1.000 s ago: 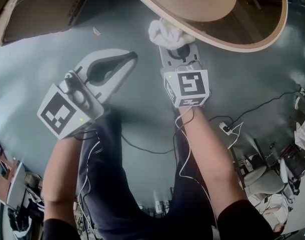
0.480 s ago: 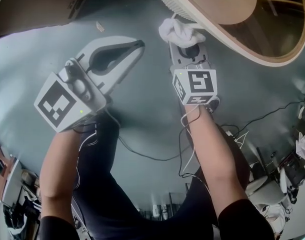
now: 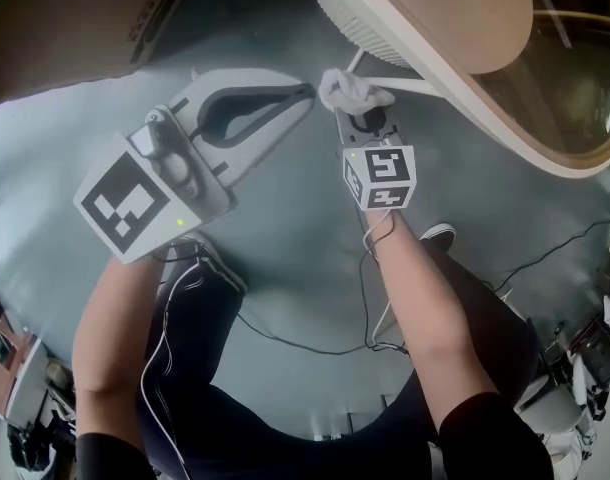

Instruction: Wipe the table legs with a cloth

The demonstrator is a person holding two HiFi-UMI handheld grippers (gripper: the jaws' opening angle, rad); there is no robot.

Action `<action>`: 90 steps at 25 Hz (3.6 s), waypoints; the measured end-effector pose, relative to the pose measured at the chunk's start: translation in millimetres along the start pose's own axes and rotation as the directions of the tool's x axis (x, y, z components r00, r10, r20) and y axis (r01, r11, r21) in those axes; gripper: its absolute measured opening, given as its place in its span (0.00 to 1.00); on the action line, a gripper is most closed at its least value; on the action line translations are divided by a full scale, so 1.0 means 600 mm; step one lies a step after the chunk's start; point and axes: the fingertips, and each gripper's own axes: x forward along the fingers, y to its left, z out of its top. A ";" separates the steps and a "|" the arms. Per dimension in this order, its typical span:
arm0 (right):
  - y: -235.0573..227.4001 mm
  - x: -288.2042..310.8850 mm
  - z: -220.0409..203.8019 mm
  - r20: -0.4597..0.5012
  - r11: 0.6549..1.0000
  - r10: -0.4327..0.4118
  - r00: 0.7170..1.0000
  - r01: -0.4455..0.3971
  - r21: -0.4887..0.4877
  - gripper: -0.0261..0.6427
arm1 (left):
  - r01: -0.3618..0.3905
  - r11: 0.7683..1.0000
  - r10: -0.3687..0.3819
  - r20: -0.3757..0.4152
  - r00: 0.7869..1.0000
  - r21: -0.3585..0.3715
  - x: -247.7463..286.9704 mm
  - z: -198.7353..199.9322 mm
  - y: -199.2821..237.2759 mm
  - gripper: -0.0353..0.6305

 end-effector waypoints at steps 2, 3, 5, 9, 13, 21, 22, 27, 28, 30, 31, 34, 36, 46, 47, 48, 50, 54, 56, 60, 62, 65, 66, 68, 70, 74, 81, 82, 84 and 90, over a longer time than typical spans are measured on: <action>-0.005 0.017 -0.027 -0.007 1.000 0.003 1.000 -0.003 0.001 0.15 | 0.004 1.000 -0.004 -0.005 1.000 0.024 0.006 -0.014 0.007 0.06; -0.008 0.026 -0.041 -0.013 1.000 0.004 1.000 -0.004 -0.002 0.15 | 0.006 0.999 -0.006 -0.008 1.000 0.034 0.009 -0.023 0.011 0.06; -0.012 0.043 -0.068 -0.026 1.000 0.004 1.000 -0.004 -0.008 0.15 | 0.008 0.999 -0.007 -0.011 1.000 0.046 0.012 -0.042 0.020 0.06; -0.018 0.079 -0.114 -0.070 1.000 0.010 0.998 -0.010 -0.006 0.15 | 0.012 0.998 -0.010 -0.028 1.000 0.068 0.019 -0.075 0.032 0.06; -0.026 0.098 -0.148 -0.131 0.997 0.015 0.991 -0.005 0.080 0.15 | 0.027 0.997 -0.024 -0.056 0.998 0.066 0.031 -0.082 0.022 0.06; -0.009 -0.010 -0.097 -0.322 0.981 0.067 0.944 -0.004 0.194 0.15 | -0.015 0.997 0.011 -0.060 0.998 -0.078 -0.005 0.020 -0.043 0.06; -0.006 -0.042 -0.082 -0.323 0.979 0.067 0.944 0.001 0.204 0.15 | -0.020 0.995 0.014 -0.062 0.998 -0.099 -0.009 0.039 -0.055 0.06; 0.013 -0.206 -0.023 -0.371 0.971 0.079 0.925 0.013 0.239 0.15 | -0.028 0.979 0.028 -0.003 1.000 -0.203 -0.017 0.158 -0.123 0.06; 0.021 -0.234 -0.008 -0.377 0.971 0.087 0.922 0.006 0.238 0.15 | -0.021 0.976 0.029 0.032 0.999 -0.215 -0.018 0.187 -0.137 0.06; 0.042 -0.282 0.031 -0.377 0.973 0.107 0.920 -0.018 0.231 0.15 | -0.015 0.972 0.033 0.075 0.997 -0.233 -0.023 0.238 -0.163 0.06; 0.055 -0.305 0.053 -0.371 0.973 0.120 0.921 -0.035 0.227 0.15 | -0.016 0.970 0.036 0.079 0.996 -0.244 -0.026 0.259 -0.177 0.06; 0.101 -0.365 0.122 -0.340 0.973 0.170 0.925 -0.103 0.208 0.15 | -0.026 0.961 0.040 0.047 0.998 -0.275 -0.037 0.303 -0.214 0.06; 0.130 -0.389 0.173 -0.300 0.973 0.199 0.933 -0.151 0.175 0.15 | -0.033 0.957 0.051 0.056 0.997 -0.289 -0.044 0.333 -0.225 0.06; 0.129 -0.356 0.334 -0.037 0.988 0.141 0.989 -0.137 0.077 0.15 | -0.071 0.951 0.093 0.060 0.994 -0.300 -0.058 0.360 -0.215 0.06; 0.123 -0.345 0.331 -0.032 0.990 0.125 0.992 -0.123 0.076 0.15 | -0.071 0.951 0.091 0.054 0.994 -0.301 -0.061 0.353 -0.212 0.06; 0.114 -0.332 0.327 -0.031 0.992 0.106 0.994 -0.104 0.077 0.15 | -0.072 0.950 0.090 0.047 0.995 -0.305 -0.064 0.345 -0.209 0.06; 0.086 -0.304 0.320 -0.028 0.994 0.060 0.998 -0.057 0.094 0.15 | -0.078 0.946 0.094 0.035 0.995 -0.315 -0.072 0.325 -0.202 0.06; 0.048 -0.255 0.314 -0.025 0.992 0.016 1.000 -0.013 0.122 0.15 | -0.063 0.942 0.089 0.062 0.994 -0.329 -0.082 0.292 -0.197 0.06; 0.047 -0.239 0.313 -0.016 0.993 0.017 1.000 -0.015 0.116 0.15 | -0.067 0.937 0.092 0.055 0.994 -0.342 -0.087 0.268 -0.196 0.06; 0.038 -0.223 0.294 -0.018 0.989 0.002 1.000 0.001 0.145 0.15 | -0.065 0.926 0.095 0.064 0.993 -0.373 -0.086 0.233 -0.194 0.06; 0.029 -0.215 0.284 -0.022 0.985 -0.012 1.000 0.016 0.173 0.15 | -0.049 0.927 0.090 0.095 0.991 -0.372 -0.081 0.227 -0.189 0.06; 0.024 -0.203 0.262 -0.039 0.985 -0.017 0.999 0.023 0.169 0.15 | -0.032 0.931 0.076 0.106 0.991 -0.363 -0.075 0.206 -0.180 0.06; 0.023 -0.199 0.252 -0.046 0.986 -0.016 0.999 0.023 0.168 0.15 | -0.031 0.932 0.075 0.107 0.991 -0.361 -0.071 0.196 -0.176 0.06; 0.015 -0.191 0.230 -0.054 0.986 -0.013 0.998 0.022 0.168 0.15 | -0.045 0.934 0.079 0.083 0.993 -0.355 -0.064 0.169 -0.164 0.06; 0.005 -0.177 0.207 -0.057 0.985 -0.013 0.998 0.022 0.168 0.15 | -0.069 0.936 0.087 0.035 0.996 -0.345 -0.058 0.133 -0.148 0.06; -0.006 -0.103 0.132 -0.080 0.984 -0.012 0.997 0.026 0.177 0.15 | -0.092 0.938 0.108 0.028 0.994 -0.335 -0.060 0.067 -0.079 0.06; -0.018 -0.074 0.065 -0.095 0.984 -0.022 0.995 0.038 0.174 0.15 | -0.107 0.963 0.118 0.029 0.993 -0.248 -0.063 0.051 -0.050 0.06; -0.018 -0.075 0.057 -0.101 0.985 -0.021 0.995 0.038 0.168 0.15 | -0.108 0.966 0.119 0.031 0.992 -0.235 -0.063 0.055 -0.051 0.06; -0.017 -0.074 0.043 -0.110 0.987 -0.022 0.994 0.039 0.155 0.15 | -0.106 0.972 0.116 0.039 0.992 -0.208 -0.063 0.063 -0.052 0.06; -0.040 0.008 -0.053 -0.150 0.989 -0.019 0.988 0.041 0.145 0.15 | -0.098 0.980 0.109 0.056 0.992 -0.174 -0.028 -0.011 -0.007 0.06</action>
